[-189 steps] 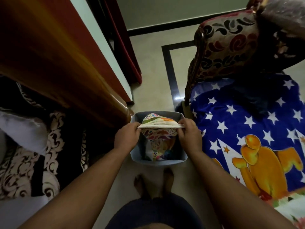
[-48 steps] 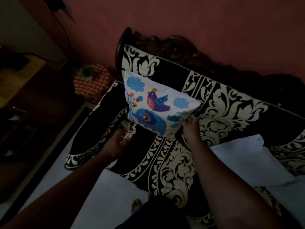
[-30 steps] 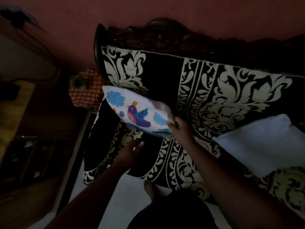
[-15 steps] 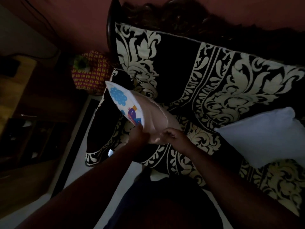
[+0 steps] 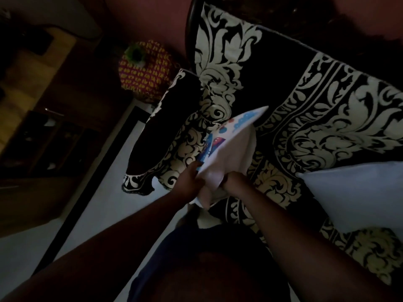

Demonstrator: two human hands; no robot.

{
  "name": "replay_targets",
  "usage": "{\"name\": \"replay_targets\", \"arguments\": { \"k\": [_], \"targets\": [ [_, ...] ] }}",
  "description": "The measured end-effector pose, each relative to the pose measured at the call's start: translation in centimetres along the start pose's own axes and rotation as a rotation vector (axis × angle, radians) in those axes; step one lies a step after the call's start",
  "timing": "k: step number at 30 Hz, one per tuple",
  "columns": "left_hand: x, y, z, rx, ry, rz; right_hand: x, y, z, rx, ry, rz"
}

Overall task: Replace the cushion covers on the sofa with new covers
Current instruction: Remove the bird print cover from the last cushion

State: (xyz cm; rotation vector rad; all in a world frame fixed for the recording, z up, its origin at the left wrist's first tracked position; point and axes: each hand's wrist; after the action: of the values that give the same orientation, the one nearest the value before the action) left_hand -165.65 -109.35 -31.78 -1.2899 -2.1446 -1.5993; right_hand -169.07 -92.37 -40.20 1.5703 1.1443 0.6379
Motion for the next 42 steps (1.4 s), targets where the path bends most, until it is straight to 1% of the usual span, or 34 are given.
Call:
{"name": "replay_targets", "arguments": {
  "k": [2, 5, 7, 8, 10, 13, 14, 15, 17, 19, 20, 21, 23, 26, 27, 28, 29, 30, 33, 35, 38, 39, 40, 42],
  "targets": [
    [-0.8, 0.4, 0.4, 0.021, -0.239, 0.110, -0.1, 0.7, 0.7, 0.047, -0.064, -0.026],
    [-1.6, 1.2, 1.1, 0.014, -0.816, 0.254, 0.1, 1.0, 1.7, 0.192, -0.087, -0.137],
    [-2.3, 1.5, 1.1, -0.007, -1.076, 0.301, -0.2, 1.9, 1.5, 0.267, -0.145, -0.205],
    [-2.8, 1.4, 0.8, -0.020, -1.136, 0.290, -0.3, 2.1, 1.2, 0.291, -0.162, -0.254],
    [-4.1, 0.8, 0.0, -0.022, -1.155, 0.223, -0.1, 2.0, 0.1, 0.335, -0.166, -0.312],
    [-6.4, -1.0, -1.5, 0.051, -1.193, 0.084, 1.1, 2.1, -1.7, 0.406, -0.156, -0.308],
    [-7.1, -1.7, -2.2, 0.059, -1.186, 0.030, 1.8, 2.0, -1.9, 0.433, -0.127, -0.304],
    [-7.6, -2.1, -3.0, 0.060, -1.119, -0.036, 2.2, 2.0, -2.0, 0.459, -0.088, -0.305],
    [-8.4, -2.9, -4.2, -0.007, -0.951, -0.155, 2.4, 2.3, -1.4, 0.512, -0.059, -0.369],
    [-8.3, -3.7, -4.8, -0.067, -0.859, -0.173, 2.0, 3.0, -0.4, 0.543, -0.129, -0.480],
    [-8.1, -4.5, -4.9, -0.099, -0.756, -0.150, 1.5, 3.5, 0.0, 0.564, -0.175, -0.529],
    [-6.5, -4.4, -5.0, -0.151, -0.595, -0.089, 1.0, 4.2, 0.1, 0.589, -0.228, -0.562],
    [-2.8, -3.9, -5.3, -0.223, -0.150, -0.003, 0.0, 5.1, -0.1, 0.655, -0.335, -0.621],
    [2.0, -2.8, -5.1, -0.267, 0.393, 0.012, -1.1, 6.4, -2.0, 0.731, -0.467, -0.688],
    [3.2, -2.7, -5.0, -0.243, 0.526, -0.007, -1.4, 7.0, -2.9, 0.740, -0.467, -0.717],
    [4.0, -2.8, -5.0, -0.215, 0.607, -0.048, -1.7, 7.6, -3.6, 0.743, -0.440, -0.752],
    [4.8, -3.3, -5.1, -0.175, 0.637, -0.049, -1.9, 8.4, -4.1, 0.748, -0.397, -0.802],
    [5.4, -4.0, -5.3, -0.108, 0.604, -0.027, -2.0, 9.2, -4.6, 0.750, -0.354, -0.874],
    [7.2, -6.1, -6.3, 0.226, 0.313, 0.018, -2.5, 11.5, -5.1, 0.742, -0.269, -1.078],
    [8.8, -6.2, -7.7, 0.369, 0.279, 0.025, -2.7, 12.3, -5.7, 0.755, -0.269, -1.124],
    [10.7, -5.9, -9.6, 0.404, 0.122, 0.027, -2.4, 12.8, -7.1, 0.749, -0.279, -1.117],
    [11.1, -5.5, -9.9, 0.407, 0.095, 0.053, -2.2, 12.9, -7.7, 0.736, -0.286, -1.102],
    [11.3, -5.5, -10.0, 0.408, 0.103, 0.078, -1.8, 12.9, -8.4, 0.725, -0.297, -1.085],
    [11.5, -5.1, -9.9, 0.414, 0.201, 0.121, -1.3, 13.3, -9.5, 0.719, -0.337, -1.035]
  ]
}}
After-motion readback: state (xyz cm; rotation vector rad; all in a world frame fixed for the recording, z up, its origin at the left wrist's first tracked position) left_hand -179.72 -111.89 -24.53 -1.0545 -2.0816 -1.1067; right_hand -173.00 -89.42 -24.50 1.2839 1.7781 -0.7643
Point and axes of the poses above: each hand's wrist, its own y-axis away from the middle knuckle, its own z-axis out of the palm, x = y × z
